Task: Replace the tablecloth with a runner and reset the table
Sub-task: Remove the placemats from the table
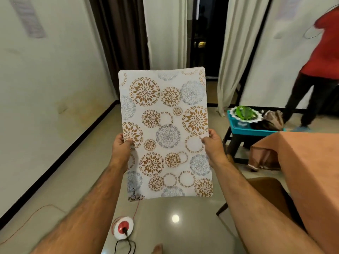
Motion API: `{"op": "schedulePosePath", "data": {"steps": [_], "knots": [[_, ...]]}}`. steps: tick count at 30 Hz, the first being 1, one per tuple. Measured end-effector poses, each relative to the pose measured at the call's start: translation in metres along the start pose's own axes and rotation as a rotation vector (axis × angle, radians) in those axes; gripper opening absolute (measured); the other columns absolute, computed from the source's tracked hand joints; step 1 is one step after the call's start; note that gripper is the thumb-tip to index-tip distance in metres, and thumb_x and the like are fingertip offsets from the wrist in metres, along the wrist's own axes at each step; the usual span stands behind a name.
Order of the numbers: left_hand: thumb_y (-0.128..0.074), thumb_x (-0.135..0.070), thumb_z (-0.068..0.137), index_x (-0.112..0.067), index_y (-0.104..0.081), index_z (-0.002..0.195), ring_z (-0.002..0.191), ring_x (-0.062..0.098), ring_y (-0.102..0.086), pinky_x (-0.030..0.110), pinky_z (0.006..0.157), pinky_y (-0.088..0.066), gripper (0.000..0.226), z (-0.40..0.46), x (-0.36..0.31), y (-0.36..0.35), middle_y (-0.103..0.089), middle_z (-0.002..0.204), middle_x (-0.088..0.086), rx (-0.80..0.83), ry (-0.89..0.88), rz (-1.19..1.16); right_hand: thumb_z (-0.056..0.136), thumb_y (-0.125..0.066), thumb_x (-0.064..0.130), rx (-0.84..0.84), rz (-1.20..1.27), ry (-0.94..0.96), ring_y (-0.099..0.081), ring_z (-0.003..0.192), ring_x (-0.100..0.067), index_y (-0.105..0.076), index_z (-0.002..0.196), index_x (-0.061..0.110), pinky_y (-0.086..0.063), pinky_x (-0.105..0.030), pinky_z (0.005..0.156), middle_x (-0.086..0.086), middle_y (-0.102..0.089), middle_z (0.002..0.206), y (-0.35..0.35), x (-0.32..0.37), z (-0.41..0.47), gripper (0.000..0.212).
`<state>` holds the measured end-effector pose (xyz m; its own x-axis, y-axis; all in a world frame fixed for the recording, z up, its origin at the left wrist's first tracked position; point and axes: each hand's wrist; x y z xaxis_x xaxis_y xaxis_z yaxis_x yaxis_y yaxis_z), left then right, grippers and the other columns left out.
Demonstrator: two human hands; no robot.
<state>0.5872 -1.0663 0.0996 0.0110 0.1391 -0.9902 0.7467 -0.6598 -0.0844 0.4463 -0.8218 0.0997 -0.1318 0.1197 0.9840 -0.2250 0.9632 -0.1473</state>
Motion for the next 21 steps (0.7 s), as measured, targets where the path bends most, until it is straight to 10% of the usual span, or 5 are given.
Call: {"op": "schedulePosePath", "data": {"steps": [10,21], "knots": [[-0.042,0.001,0.1,-0.016,-0.048,0.112,0.09,0.023,-0.064,0.039,0.078,-0.055,0.022,0.205,-0.039,-0.165,-0.064,0.106,0.009,0.247,0.005,-0.011,0.093,-0.042,-0.006,-0.271,-0.001,0.051,-0.066,0.083,-0.016,-0.055,0.113,0.014,-0.056,-0.032,0.065,-0.004,-0.067,0.099,0.014,0.039,0.196,0.031],[-0.044,-0.001,0.099,-0.023,-0.052,0.105,0.104,0.032,-0.065,0.051,0.092,-0.053,0.024,0.334,-0.005,-0.36,-0.066,0.115,0.014,0.461,0.118,0.039,0.092,-0.043,-0.006,-0.508,-0.085,0.049,-0.059,0.074,-0.015,-0.058,0.108,0.013,-0.048,-0.028,0.06,-0.004,-0.066,0.093,0.105,0.04,0.363,0.029]]}}
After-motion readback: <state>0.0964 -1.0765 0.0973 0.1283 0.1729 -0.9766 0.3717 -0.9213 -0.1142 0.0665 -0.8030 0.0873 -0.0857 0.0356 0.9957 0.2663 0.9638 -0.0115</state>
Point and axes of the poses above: each hand's wrist, its own z-axis towards the middle knuckle, its own y-axis out of the back of the hand, x = y × z
